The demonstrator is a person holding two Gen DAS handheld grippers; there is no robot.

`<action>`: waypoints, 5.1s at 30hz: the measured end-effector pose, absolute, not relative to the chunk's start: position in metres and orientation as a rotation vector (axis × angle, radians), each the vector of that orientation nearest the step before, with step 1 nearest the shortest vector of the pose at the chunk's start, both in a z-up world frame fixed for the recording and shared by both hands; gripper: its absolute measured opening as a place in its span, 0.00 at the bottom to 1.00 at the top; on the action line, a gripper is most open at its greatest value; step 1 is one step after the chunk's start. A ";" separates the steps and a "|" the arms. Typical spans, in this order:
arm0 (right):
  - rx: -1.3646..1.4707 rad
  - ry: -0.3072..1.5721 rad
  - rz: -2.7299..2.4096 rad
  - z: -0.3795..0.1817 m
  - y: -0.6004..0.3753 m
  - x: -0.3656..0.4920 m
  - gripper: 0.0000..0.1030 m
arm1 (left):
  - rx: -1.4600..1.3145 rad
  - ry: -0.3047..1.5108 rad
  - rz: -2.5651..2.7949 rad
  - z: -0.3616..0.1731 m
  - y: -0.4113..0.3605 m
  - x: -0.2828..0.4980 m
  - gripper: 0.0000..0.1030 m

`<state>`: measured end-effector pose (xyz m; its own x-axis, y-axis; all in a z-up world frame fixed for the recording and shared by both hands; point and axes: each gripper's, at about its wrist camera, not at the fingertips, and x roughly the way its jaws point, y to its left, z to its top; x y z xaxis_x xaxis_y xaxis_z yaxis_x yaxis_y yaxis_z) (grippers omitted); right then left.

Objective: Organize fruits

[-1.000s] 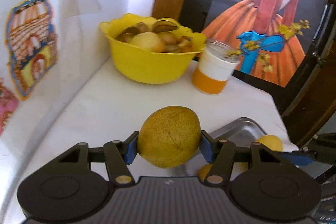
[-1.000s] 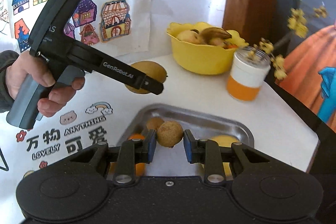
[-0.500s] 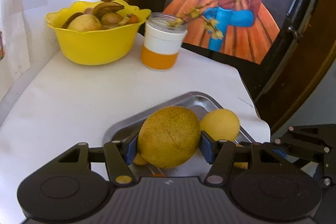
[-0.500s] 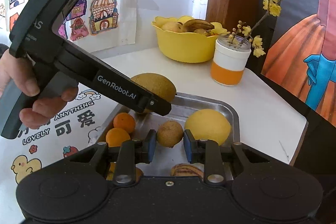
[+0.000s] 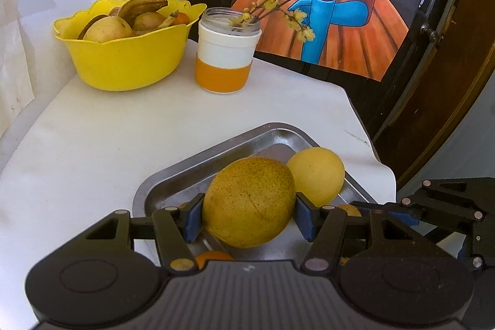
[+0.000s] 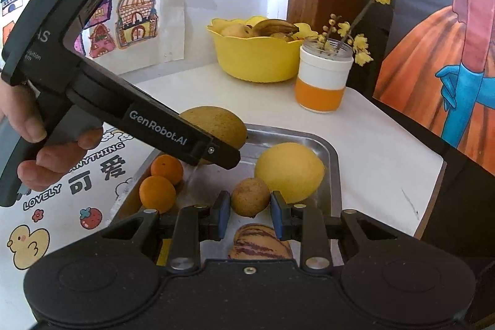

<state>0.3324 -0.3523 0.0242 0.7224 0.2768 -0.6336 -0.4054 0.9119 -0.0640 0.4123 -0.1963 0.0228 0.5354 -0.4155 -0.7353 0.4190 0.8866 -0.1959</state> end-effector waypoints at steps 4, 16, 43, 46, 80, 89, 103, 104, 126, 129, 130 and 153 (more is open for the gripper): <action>-0.197 0.671 0.369 0.023 -0.354 0.332 0.29 | 0.025 0.879 -0.497 0.019 -0.200 0.412 0.62; -0.183 0.663 0.336 0.024 -0.357 0.326 0.33 | 0.032 0.921 -0.496 0.012 -0.201 0.411 0.62; -0.111 0.527 0.211 0.047 -0.351 0.273 0.99 | -0.031 0.661 -0.414 0.042 -0.167 0.356 0.99; -0.104 0.511 0.206 0.051 -0.347 0.262 0.99 | -0.029 0.641 -0.389 0.044 -0.159 0.345 0.99; -0.022 0.370 0.151 0.059 -0.294 0.128 0.99 | -0.185 0.610 -0.114 0.048 -0.065 0.190 0.99; 0.072 0.369 0.095 0.046 -0.295 0.101 0.99 | -0.135 0.557 -0.046 0.045 -0.058 0.158 1.00; 0.026 0.328 0.050 0.025 -0.263 0.073 0.99 | -0.102 0.509 -0.010 0.033 -0.044 0.121 1.00; 0.030 0.327 0.052 0.023 -0.261 0.071 0.99 | -0.096 0.502 -0.009 0.033 -0.043 0.118 1.00; 0.075 0.246 0.013 -0.011 -0.237 0.037 1.00 | -0.110 0.467 -0.021 0.006 -0.018 0.082 1.00; 0.080 0.245 -0.002 -0.015 -0.239 0.036 1.00 | -0.107 0.457 -0.019 0.004 -0.018 0.078 1.00; 0.079 0.246 -0.004 -0.017 -0.239 0.036 0.99 | -0.107 0.453 -0.018 0.004 -0.018 0.077 1.00; 0.039 0.174 -0.010 -0.025 -0.226 0.023 0.99 | -0.116 0.404 -0.004 -0.007 -0.013 0.064 1.00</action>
